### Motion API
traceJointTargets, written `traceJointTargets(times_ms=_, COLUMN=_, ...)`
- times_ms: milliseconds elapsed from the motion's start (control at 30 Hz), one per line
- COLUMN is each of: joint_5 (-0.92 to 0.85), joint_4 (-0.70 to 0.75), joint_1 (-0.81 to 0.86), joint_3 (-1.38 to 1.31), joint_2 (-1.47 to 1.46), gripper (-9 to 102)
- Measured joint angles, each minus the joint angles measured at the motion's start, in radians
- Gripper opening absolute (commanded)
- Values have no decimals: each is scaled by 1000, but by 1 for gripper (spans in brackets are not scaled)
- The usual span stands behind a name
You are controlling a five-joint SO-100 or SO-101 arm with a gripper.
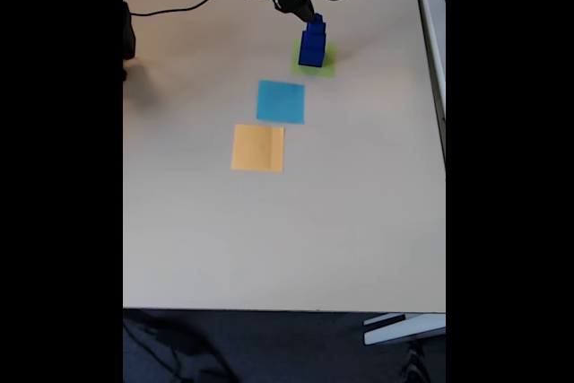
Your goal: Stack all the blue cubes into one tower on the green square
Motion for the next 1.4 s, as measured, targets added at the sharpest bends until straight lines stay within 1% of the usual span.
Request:
traceJointTargets(times_ms=467, joint_5=0, joint_4=0, joint_1=0, joint_3=0, joint_2=0, gripper=0)
traceJointTargets(times_ms=1400, joint_5=0, joint_4=0, joint_1=-18, joint_3=0, joint_2=-17, gripper=0)
